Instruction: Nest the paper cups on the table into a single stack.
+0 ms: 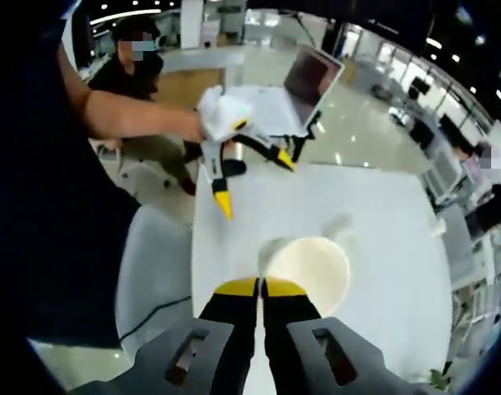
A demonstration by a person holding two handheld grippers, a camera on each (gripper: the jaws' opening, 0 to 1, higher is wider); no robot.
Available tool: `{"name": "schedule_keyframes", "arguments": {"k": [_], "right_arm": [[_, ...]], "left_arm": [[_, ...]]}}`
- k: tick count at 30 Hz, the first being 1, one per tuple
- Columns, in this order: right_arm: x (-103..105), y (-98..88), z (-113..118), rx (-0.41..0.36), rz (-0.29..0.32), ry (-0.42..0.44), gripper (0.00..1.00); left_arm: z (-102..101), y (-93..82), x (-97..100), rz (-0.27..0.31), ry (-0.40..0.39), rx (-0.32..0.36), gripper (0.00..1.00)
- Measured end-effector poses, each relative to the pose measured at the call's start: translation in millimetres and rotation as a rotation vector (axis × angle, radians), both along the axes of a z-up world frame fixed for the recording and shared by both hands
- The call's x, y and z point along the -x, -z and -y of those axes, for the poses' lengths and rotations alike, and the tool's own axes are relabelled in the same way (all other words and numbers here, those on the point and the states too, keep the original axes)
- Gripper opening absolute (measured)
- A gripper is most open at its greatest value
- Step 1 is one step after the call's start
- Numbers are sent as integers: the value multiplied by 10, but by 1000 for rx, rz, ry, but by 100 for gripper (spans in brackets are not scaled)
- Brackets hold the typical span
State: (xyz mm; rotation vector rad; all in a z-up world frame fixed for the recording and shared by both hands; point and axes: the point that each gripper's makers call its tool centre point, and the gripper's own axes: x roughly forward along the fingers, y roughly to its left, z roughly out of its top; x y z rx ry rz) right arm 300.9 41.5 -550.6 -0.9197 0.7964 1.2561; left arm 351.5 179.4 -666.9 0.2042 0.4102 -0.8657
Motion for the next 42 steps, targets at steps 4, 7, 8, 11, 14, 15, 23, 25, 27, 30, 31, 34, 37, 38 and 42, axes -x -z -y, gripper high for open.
{"name": "schedule_keyframes", "arguments": {"k": [4,7,8,11,14,15,23,25,27,30,31,34,37,38,42], "right_arm": [[6,55,-15,73,12,-15,0],[-6,104,3,135,15,-11,0],[-8,119,4,148,17,-12,0],[3,165,-6,184,18,-23,0],[10,173,-17,198,20,-30,0],[14,172,-23,199,21,-33,0],[-17,189,-14,222,28,-27,0],[-16,196,-13,222,25,-25,0],[-12,209,-18,220,23,-22,0],[-17,237,-14,220,25,-20,0],[-20,256,-5,224,25,-17,0],[-36,310,16,236,29,-11,0],[-29,368,22,239,22,-2,0],[-21,383,19,238,19,0,0],[-36,430,28,244,23,7,0]], "left_arm": [[-47,47,32,-2,-11,-6,98],[-116,72,65,-14,-30,-6,98],[-131,80,72,-16,-34,-6,98],[-183,137,101,-49,-48,-14,98],[-217,130,103,-44,-66,-10,98],[-220,119,109,-45,-71,-1,98],[-227,112,120,-41,-77,11,98],[-232,108,113,-37,-79,13,98],[-238,113,110,-38,-83,14,98],[-274,145,97,-39,-99,-11,98],[-278,161,96,-50,-103,-11,98],[-279,188,109,-65,-109,-11,98],[-282,226,111,-70,-115,-7,98],[-281,237,114,-78,-118,-3,98],[-245,212,113,-74,-119,32,98]]}}
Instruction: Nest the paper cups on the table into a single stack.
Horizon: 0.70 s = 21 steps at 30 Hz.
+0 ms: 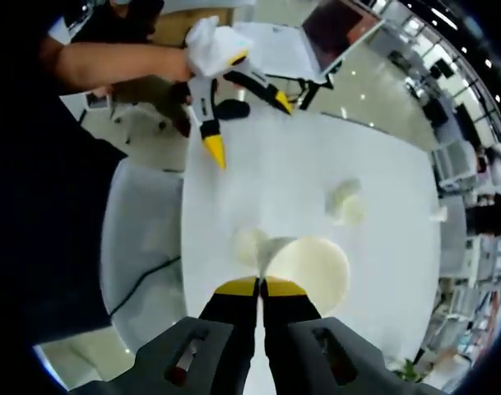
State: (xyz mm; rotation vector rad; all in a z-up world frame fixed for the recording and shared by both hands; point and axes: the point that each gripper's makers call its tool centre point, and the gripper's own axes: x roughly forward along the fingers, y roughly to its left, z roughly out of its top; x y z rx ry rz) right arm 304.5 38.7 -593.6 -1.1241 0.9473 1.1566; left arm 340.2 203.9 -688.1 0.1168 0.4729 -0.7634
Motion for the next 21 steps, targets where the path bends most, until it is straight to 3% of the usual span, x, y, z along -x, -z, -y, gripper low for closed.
{"name": "schedule_keyframes", "arguments": {"k": [21], "right_arm": [[89,251,-52,-17,-29,14,0]], "left_arm": [[-3,59,32,0,-9,12,98]]}}
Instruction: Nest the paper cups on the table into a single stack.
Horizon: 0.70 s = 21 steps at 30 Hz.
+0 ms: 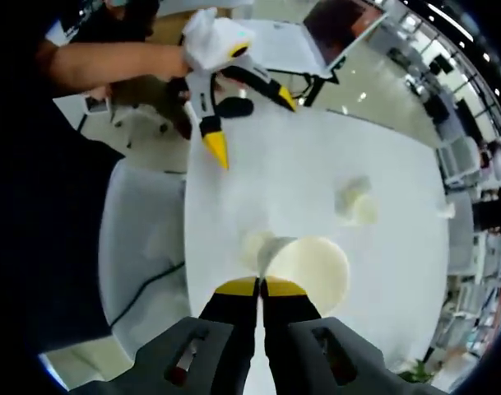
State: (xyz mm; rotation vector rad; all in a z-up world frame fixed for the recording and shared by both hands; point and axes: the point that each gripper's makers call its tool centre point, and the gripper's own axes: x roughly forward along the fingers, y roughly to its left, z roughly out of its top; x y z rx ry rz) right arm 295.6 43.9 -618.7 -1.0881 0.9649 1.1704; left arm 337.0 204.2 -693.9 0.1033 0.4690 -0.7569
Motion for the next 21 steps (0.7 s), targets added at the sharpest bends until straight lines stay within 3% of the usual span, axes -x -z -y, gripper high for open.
{"name": "schedule_keyframes", "arguments": {"k": [21], "right_arm": [[171,379,-22,22,-20,-10,0]], "left_arm": [[-30,26,50,-14,-20,25,98]]}}
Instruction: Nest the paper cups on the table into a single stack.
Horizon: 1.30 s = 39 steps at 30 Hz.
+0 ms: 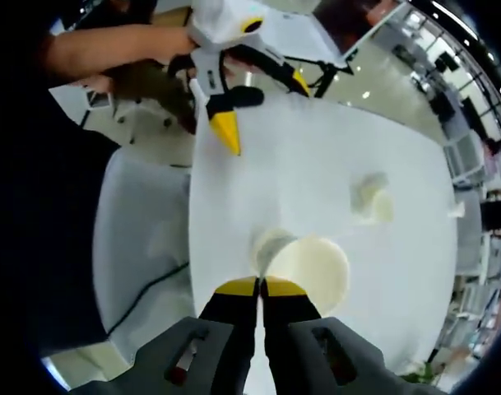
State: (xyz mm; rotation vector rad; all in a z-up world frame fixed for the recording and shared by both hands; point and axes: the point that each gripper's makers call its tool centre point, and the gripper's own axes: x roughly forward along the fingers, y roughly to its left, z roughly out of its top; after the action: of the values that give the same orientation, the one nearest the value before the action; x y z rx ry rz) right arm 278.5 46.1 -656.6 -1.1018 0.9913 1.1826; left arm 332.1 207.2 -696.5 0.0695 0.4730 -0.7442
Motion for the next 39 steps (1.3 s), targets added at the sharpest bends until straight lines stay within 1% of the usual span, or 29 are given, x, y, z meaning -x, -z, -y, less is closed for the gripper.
{"name": "schedule_keyframes", "arguments": {"k": [14,22,24,27,29,30,34,39], "right_arm": [[-19,32,-33,0,8,5,0],[-13,108,-37,3,-1,8,0],[-16,137,-39,2,0,11,0],[-19,170,-30,8,-3,10,0],[-23,197,-32,10,-3,11,0],[-23,211,-30,12,-5,13,0],[-30,271,-28,16,-9,19,0],[-36,398,-36,14,-12,25,0]], "left_arm": [[-48,-14,10,2,-15,11,98],[-45,-11,18,-8,-26,27,98],[-54,-20,11,-16,-39,48,98],[-70,-15,8,-14,-44,44,98],[-94,-33,-1,11,-46,29,98],[-98,-38,1,12,-46,28,98],[-129,-37,-11,8,-54,35,98],[-139,-40,-2,4,-56,43,98]]}}
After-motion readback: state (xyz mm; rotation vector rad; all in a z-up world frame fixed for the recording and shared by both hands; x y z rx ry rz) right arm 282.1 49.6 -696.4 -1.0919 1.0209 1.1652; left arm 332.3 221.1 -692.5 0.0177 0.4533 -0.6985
